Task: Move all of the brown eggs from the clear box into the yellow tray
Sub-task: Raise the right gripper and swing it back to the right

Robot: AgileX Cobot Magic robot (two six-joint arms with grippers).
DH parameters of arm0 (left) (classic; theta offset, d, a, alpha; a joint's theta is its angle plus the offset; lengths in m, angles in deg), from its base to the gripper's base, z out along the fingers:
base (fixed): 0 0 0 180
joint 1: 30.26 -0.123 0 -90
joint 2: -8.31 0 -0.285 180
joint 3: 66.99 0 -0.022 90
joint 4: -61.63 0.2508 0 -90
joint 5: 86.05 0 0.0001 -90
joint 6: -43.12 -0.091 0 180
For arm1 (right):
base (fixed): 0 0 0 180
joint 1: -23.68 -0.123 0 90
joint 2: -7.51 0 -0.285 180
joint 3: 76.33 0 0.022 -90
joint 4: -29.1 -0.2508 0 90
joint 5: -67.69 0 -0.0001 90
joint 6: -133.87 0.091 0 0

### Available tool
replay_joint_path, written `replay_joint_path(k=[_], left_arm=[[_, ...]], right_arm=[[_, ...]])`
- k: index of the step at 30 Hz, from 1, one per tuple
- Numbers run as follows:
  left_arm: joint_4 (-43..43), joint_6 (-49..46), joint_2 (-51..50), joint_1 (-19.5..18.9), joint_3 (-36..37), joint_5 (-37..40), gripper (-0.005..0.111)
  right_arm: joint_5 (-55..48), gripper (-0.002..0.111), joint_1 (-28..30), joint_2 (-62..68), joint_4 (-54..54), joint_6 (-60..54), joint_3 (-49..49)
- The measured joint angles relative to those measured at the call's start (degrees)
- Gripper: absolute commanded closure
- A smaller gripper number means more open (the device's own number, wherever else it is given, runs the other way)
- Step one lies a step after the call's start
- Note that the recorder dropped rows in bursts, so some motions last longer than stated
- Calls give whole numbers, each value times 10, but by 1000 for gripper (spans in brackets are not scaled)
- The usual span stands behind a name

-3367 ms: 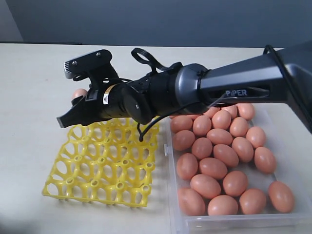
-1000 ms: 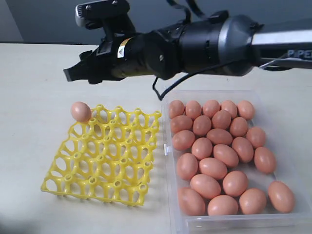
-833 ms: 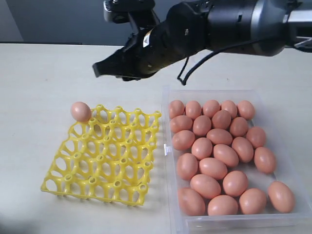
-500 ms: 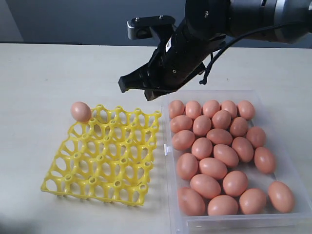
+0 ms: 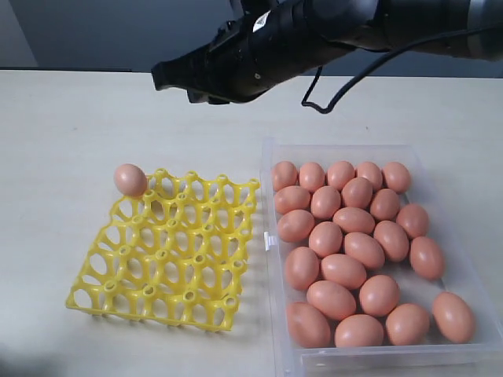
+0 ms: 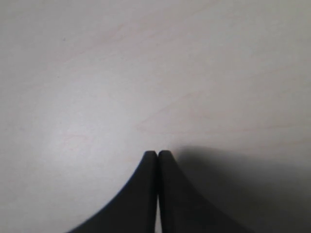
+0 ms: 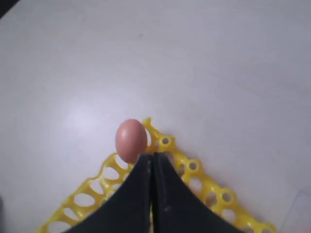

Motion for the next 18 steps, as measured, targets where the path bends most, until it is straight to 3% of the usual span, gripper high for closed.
replay_joint_path(k=[8,13,18], left_arm=[[0,0,5,0,0,0,106],[0,0,46,0,0,0,106],[0,0,123,0,0,0,106]], right_arm=[[-1,109,-47,-78,17,-36,-26],[83,109,-76,-145,66,-44,-96],[172,109,-85,-184,41,-9,-172]])
